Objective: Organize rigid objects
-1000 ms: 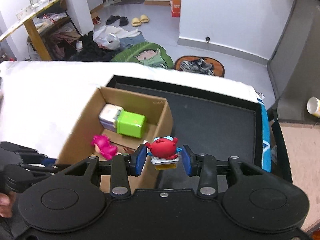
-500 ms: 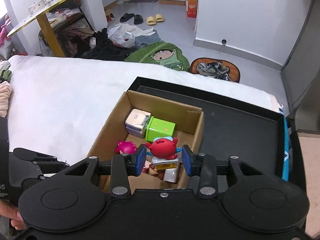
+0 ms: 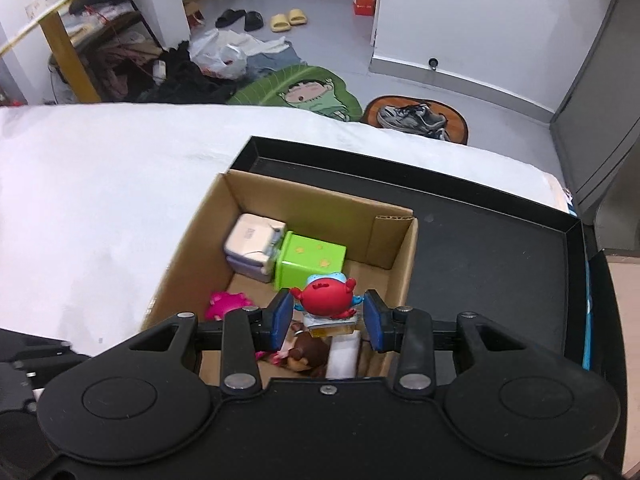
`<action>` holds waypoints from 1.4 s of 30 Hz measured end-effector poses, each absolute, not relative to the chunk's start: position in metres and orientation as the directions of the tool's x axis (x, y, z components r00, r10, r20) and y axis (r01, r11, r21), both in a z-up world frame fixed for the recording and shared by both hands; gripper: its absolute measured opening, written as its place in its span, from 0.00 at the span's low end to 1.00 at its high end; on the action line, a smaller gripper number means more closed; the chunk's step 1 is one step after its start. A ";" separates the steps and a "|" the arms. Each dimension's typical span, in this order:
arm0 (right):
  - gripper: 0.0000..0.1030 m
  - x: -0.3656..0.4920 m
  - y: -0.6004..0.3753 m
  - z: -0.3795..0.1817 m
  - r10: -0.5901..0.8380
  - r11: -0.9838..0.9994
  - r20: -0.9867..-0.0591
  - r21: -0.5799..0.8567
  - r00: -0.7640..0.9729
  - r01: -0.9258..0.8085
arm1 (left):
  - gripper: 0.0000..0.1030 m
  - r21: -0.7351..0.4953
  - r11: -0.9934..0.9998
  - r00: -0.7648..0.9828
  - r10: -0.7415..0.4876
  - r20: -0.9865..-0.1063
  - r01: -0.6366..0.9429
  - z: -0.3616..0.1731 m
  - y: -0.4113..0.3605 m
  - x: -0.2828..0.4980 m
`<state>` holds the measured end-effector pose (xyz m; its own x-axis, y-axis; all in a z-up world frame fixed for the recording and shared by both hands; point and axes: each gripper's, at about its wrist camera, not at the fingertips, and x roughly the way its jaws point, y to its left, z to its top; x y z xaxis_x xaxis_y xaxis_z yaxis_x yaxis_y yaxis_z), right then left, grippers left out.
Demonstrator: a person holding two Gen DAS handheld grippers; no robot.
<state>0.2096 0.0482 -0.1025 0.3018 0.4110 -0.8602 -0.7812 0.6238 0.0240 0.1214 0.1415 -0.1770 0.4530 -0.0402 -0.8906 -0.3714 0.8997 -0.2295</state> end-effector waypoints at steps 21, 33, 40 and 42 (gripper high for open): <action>0.37 0.198 0.080 -0.135 0.232 0.555 -0.874 -0.242 0.427 -0.796 | 0.15 -0.229 0.903 0.449 -0.044 -0.892 -0.365 -0.175 0.140 0.122; 0.48 0.190 0.054 -0.100 0.310 0.576 -0.856 -0.177 0.413 -0.798 | 0.15 -0.216 0.903 0.430 -0.038 -0.902 -0.373 -0.174 0.140 0.126; 0.51 0.189 0.013 -0.068 0.388 0.636 -0.830 -0.074 0.401 -0.768 | 0.15 -0.195 0.901 0.426 -0.013 -0.905 -0.386 -0.163 0.138 0.121; 0.55 0.189 -0.003 -0.058 0.415 0.659 -0.819 -0.030 0.396 -0.752 | 0.15 -0.188 0.901 0.423 -0.006 -0.906 -0.391 -0.157 0.137 0.119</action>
<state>0.1895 -0.0028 -0.0585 0.3961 0.4148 -0.8192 -0.7517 0.6588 -0.0299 0.1187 0.1365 -0.1571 0.4226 -0.0064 -0.9063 -0.3906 0.9011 -0.1885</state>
